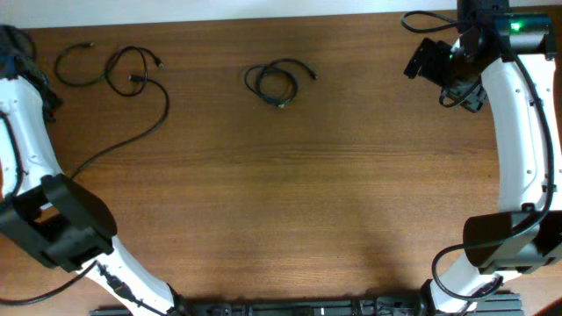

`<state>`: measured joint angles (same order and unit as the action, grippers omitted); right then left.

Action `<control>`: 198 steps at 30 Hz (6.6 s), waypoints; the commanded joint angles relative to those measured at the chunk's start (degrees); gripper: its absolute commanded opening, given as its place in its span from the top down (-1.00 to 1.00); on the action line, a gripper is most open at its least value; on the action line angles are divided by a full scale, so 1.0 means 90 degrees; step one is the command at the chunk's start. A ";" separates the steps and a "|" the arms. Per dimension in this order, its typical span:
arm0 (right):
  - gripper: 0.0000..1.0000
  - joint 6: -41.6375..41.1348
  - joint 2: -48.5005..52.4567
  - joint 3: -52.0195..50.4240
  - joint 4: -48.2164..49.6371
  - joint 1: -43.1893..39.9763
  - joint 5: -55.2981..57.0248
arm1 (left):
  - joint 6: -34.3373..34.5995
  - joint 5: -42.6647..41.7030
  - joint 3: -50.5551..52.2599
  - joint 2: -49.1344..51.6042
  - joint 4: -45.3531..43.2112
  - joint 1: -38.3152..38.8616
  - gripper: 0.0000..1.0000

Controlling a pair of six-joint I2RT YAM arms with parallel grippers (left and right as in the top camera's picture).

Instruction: Untangle cables

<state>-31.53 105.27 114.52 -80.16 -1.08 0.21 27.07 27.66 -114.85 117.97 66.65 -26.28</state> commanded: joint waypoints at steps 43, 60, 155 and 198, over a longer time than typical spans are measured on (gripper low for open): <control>-0.97 -0.0027 0.0000 -0.0010 0.0000 -0.0012 0.0078 | -0.2686 -0.4036 0.2033 0.0639 -0.3441 0.1348 -0.17; -0.97 -0.0027 0.0000 -0.0010 0.0000 -0.0012 0.0075 | -0.2681 -0.3988 0.2023 0.1280 -0.3463 0.1746 1.00; -0.97 -0.0027 0.0000 -0.0010 0.0000 -0.0012 0.0075 | -0.0695 -0.3104 0.1719 0.0466 -0.4507 -0.1321 0.10; -0.97 -0.0027 0.0000 -0.0010 0.0000 -0.0012 0.0075 | 0.0321 -0.2431 0.1316 0.0942 -0.4017 0.5068 1.00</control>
<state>-31.51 105.27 114.52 -80.18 -1.08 0.21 30.04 6.00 -99.48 129.99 29.43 19.44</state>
